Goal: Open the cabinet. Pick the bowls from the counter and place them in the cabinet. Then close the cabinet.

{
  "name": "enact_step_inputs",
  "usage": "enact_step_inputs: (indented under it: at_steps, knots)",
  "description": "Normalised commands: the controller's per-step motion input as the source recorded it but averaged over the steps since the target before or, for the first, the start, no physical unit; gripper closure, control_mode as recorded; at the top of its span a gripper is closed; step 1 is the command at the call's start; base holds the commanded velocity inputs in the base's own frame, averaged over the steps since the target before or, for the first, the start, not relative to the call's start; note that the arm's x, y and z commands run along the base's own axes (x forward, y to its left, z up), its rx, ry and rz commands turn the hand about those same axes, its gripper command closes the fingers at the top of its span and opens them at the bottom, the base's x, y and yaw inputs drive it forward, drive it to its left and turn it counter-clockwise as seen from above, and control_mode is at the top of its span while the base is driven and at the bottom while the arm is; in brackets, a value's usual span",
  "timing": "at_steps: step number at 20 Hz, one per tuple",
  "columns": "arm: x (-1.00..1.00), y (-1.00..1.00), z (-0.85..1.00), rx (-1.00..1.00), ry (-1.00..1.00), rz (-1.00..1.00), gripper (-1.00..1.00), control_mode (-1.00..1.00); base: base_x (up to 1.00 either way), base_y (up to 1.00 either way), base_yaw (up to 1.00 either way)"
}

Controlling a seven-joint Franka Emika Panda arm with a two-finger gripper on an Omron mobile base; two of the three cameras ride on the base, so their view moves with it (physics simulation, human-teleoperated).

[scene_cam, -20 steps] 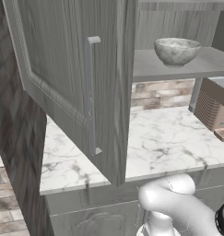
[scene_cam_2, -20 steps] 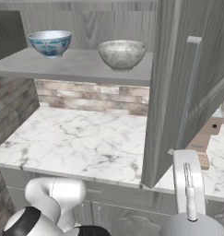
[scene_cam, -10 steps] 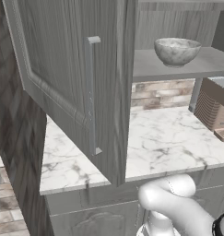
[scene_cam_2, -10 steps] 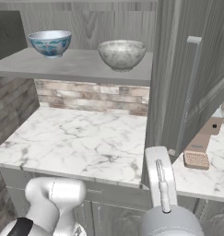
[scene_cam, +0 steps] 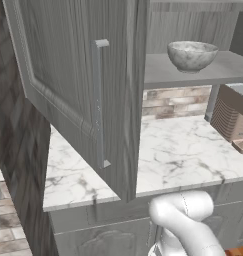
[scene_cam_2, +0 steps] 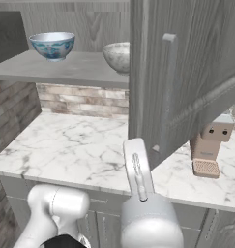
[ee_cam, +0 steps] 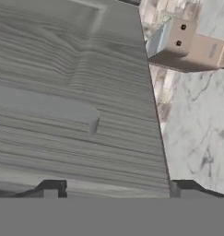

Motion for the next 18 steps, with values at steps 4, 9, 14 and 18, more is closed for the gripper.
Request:
enact_step_inputs:
  at_steps: [4, 9, 14, 18]
  knots:
    - [1.0, 0.0, 0.0, 0.15, -0.07, 0.14, -1.0, -1.0, 0.0, 0.0, 0.0]
    - [1.0, 0.0, 0.0, 0.15, -0.17, 0.13, -1.0, -1.0, 0.0, 0.0, 0.0]
    - [1.0, -0.01, 0.0, 0.16, -0.25, 0.12, -1.0, -1.0, 0.0, 0.0, 0.0]
    - [1.0, 0.04, -0.01, 0.13, -0.25, 0.12, -1.0, -1.0, 0.0, 0.0, 0.0]
